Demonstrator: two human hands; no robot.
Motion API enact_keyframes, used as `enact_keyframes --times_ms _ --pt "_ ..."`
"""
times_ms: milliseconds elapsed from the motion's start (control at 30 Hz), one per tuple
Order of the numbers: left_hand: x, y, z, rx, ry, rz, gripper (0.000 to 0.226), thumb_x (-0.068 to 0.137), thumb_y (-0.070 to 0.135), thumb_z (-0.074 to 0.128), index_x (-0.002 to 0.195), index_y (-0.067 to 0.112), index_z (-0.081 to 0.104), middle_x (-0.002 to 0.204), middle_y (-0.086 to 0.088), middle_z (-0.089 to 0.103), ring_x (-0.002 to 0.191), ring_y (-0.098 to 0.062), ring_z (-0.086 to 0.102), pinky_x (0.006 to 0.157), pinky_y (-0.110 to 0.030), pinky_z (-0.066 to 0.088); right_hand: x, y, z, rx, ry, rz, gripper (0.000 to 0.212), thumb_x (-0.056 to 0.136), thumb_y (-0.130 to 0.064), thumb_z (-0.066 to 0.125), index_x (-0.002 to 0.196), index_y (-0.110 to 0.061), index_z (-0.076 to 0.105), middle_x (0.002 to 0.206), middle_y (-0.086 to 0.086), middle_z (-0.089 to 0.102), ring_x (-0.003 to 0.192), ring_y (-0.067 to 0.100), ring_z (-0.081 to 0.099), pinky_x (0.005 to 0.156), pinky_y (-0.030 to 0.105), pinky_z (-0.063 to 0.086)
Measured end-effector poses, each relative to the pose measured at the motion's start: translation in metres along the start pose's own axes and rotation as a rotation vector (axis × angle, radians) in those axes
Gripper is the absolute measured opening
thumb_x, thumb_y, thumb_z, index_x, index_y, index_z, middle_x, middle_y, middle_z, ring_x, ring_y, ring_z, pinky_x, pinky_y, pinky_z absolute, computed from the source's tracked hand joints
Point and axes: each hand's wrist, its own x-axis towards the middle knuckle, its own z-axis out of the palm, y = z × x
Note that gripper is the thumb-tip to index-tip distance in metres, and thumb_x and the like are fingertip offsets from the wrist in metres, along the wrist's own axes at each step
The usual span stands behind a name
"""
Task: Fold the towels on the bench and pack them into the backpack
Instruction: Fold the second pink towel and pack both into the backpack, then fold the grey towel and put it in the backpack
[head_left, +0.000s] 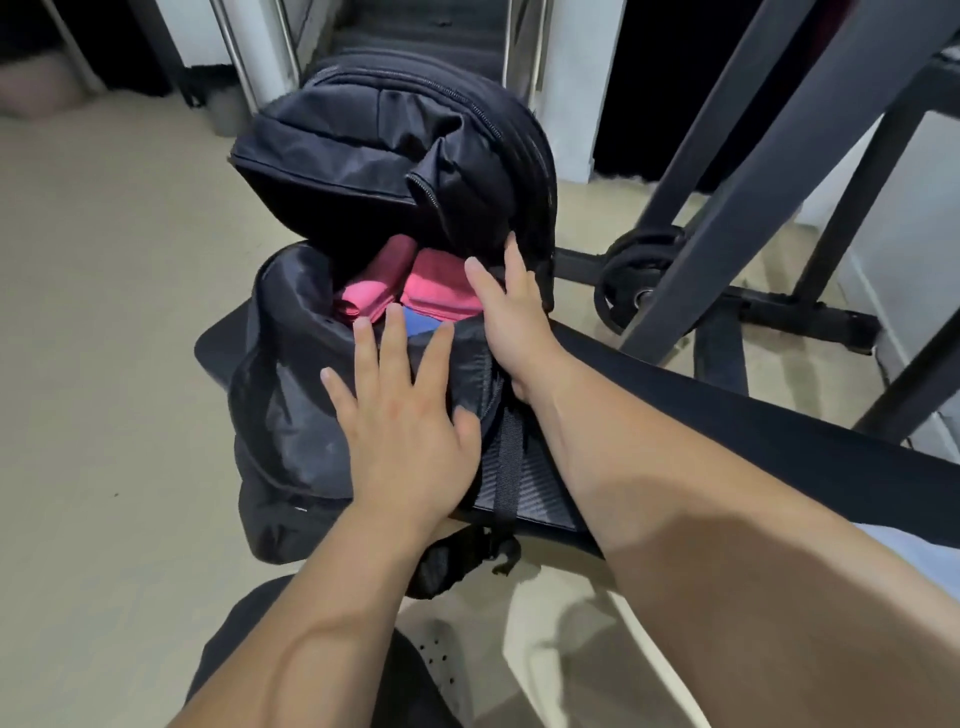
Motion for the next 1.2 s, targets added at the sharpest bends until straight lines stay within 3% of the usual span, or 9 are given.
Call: enact_keyframes --times_ms 133,233,367,500,633,733,867,1000,1200 --pt "0.005 0.002 0.000 -0.037 0.018 -0.047 0.073 0.086 0.024 0.059 0.154 0.026 0.034 0.169 -0.010 0.003 0.155 -0.033 -0.006 0.118 -0.069 0.003 0.002 0.003 -0.008 0.010 -0.081 0.003 0.075 0.083 -0.076 0.049 0.148 -0.064 0.014 0.169 -0.010 0.006 0.155 0.010 0.006 0.124 0.051 0.012" --pt "0.005 0.008 -0.002 -0.065 0.034 -0.051 0.068 0.087 0.024 0.058 0.152 0.023 0.038 0.169 -0.012 0.008 0.155 -0.034 -0.002 0.118 -0.070 0.004 -0.009 0.012 -0.025 -0.042 -0.072 -0.016 0.069 0.089 -0.071 0.044 0.151 -0.060 0.013 0.168 -0.012 0.012 0.154 0.007 0.007 0.125 0.048 0.012" --pt "-0.002 0.032 -0.002 -0.010 0.016 0.056 0.071 0.087 0.034 0.062 0.152 0.021 0.038 0.168 -0.015 0.008 0.155 -0.037 0.001 0.116 -0.071 0.007 -0.037 0.024 -0.059 -0.162 -0.044 -0.026 0.066 0.096 -0.063 0.045 0.155 -0.052 0.018 0.166 -0.013 0.019 0.150 0.007 0.021 0.123 0.040 0.022" --pt "-0.014 0.073 0.004 0.015 -0.033 0.232 0.076 0.084 0.045 0.063 0.152 0.022 0.039 0.167 -0.015 0.010 0.153 -0.040 0.007 0.115 -0.071 0.012 -0.073 0.035 -0.123 -0.420 -0.035 -0.030 0.059 0.101 -0.054 0.049 0.155 -0.039 0.032 0.160 -0.006 0.031 0.144 0.012 0.033 0.112 0.028 0.028" --pt "-0.026 0.129 0.017 0.026 -0.181 0.382 0.077 0.085 0.055 0.060 0.153 0.026 0.037 0.168 -0.014 0.003 0.152 -0.039 0.011 0.118 -0.065 0.016 -0.117 0.054 -0.208 -0.783 -0.014 0.081 0.060 0.092 -0.061 0.057 0.146 -0.034 0.049 0.150 -0.003 0.045 0.140 0.023 0.040 0.115 0.042 0.036" --pt "-0.045 0.177 0.034 0.008 -0.318 0.521 0.078 0.088 0.059 0.055 0.155 0.028 0.029 0.168 -0.012 -0.004 0.152 -0.037 0.008 0.120 -0.063 0.014 -0.149 0.065 -0.267 -0.963 0.157 0.210 0.057 0.089 -0.064 0.058 0.137 -0.032 0.057 0.142 -0.003 0.054 0.133 0.027 0.046 0.108 0.046 0.041" --pt "-0.080 0.232 0.066 -0.031 -0.569 0.668 0.074 0.092 0.058 0.052 0.155 0.030 0.024 0.169 -0.003 -0.001 0.154 -0.029 0.003 0.122 -0.057 0.006 -0.194 0.084 -0.323 -1.123 0.406 0.401 0.055 0.089 -0.066 0.054 0.134 -0.034 0.057 0.139 0.000 0.054 0.131 0.031 0.041 0.108 0.052 0.035" --pt "-0.108 0.261 0.097 0.009 -0.758 0.783 0.075 0.096 0.065 0.041 0.158 0.032 0.018 0.170 0.002 0.001 0.154 -0.023 0.005 0.122 -0.058 0.005 -0.210 0.094 -0.346 -1.039 0.536 0.463 0.055 0.087 -0.065 0.055 0.133 -0.036 0.057 0.142 -0.002 0.051 0.139 0.030 0.033 0.111 0.059 0.027" --pt "-0.116 0.249 0.112 0.081 -0.739 0.744 0.071 0.097 0.070 0.029 0.158 0.035 0.021 0.170 0.007 0.004 0.156 -0.017 0.000 0.121 -0.064 0.002 -0.213 0.092 -0.360 -1.039 0.495 0.472 0.058 0.085 -0.066 0.057 0.134 -0.035 0.055 0.143 -0.001 0.048 0.140 0.030 0.031 0.114 0.060 0.019"
